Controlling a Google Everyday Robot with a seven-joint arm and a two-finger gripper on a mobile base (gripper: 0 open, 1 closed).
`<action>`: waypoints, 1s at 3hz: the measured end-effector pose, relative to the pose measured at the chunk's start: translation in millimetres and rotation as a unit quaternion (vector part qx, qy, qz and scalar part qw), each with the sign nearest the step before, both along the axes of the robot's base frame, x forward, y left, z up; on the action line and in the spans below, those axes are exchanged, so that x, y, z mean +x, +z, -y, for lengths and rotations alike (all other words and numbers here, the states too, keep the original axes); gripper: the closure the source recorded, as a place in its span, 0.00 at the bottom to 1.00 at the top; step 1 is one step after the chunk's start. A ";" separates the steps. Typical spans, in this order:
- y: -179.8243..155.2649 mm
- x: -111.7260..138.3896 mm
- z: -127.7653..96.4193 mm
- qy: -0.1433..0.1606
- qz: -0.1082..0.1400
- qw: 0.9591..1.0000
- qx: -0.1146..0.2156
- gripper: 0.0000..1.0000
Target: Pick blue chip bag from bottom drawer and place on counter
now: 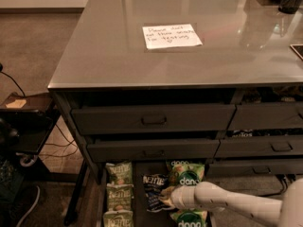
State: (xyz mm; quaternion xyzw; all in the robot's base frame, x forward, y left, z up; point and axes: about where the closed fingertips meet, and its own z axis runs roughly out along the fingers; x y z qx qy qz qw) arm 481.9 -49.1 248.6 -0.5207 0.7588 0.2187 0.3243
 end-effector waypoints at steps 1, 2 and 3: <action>49.4 -18.5 2.9 0.007 0.025 1.000 0.001 1.00; 112.7 -23.7 -1.0 0.020 0.069 0.997 -0.016 1.00; 168.6 -12.7 1.6 0.025 0.110 0.992 -0.049 1.00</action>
Offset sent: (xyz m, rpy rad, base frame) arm -0.0192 -0.0013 0.2025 -0.0960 -0.2796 0.0595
